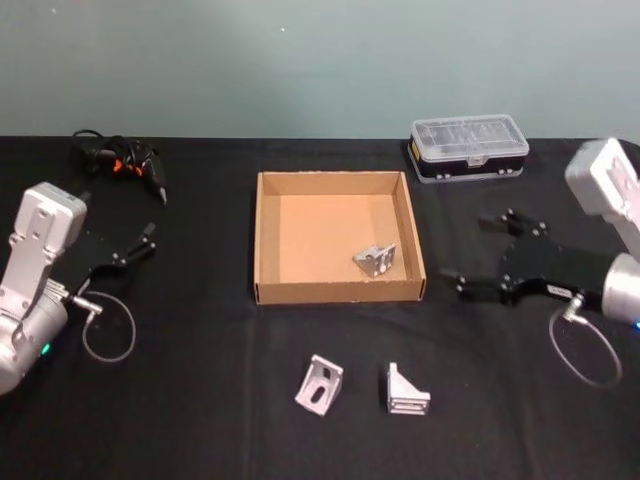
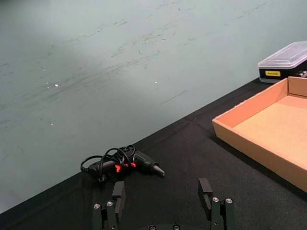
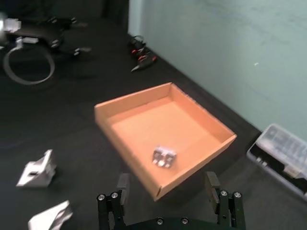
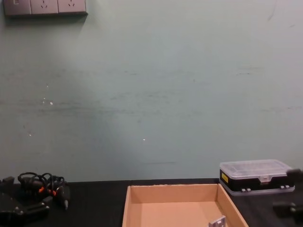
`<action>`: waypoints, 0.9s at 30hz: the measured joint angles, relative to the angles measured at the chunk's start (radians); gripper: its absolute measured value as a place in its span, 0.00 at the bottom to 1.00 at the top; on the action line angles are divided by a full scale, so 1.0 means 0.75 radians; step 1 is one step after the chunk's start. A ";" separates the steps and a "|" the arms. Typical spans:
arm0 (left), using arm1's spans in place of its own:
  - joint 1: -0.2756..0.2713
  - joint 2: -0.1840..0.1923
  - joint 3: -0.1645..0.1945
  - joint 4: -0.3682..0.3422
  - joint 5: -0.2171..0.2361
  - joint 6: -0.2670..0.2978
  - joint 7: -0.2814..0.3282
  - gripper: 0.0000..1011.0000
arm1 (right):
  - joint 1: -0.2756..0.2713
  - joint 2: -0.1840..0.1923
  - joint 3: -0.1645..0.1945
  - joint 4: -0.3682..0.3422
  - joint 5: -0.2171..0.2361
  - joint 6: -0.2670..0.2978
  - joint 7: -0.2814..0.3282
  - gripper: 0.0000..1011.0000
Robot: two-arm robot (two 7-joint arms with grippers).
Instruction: Use one hand to pick up the angle iron from the table and place it into the box.
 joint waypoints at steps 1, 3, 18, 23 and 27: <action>0.000 0.000 0.000 0.000 0.000 0.000 0.000 0.99 | -0.024 0.030 0.007 -0.025 0.011 0.001 0.013 0.99; 0.000 0.000 0.000 0.000 0.000 0.000 0.000 0.99 | -0.046 0.058 0.013 -0.045 0.021 0.001 0.024 0.99; 0.000 0.000 0.000 0.000 0.000 0.000 0.000 0.99 | -0.096 0.216 -0.113 -0.130 0.034 -0.005 0.215 0.99; 0.000 0.000 0.000 0.000 0.000 0.000 0.000 0.99 | -0.070 0.220 -0.176 -0.129 0.014 -0.009 0.253 0.99; 0.000 0.000 0.000 0.000 0.000 0.000 0.000 0.99 | -0.053 0.219 -0.209 -0.122 0.002 -0.011 0.263 0.99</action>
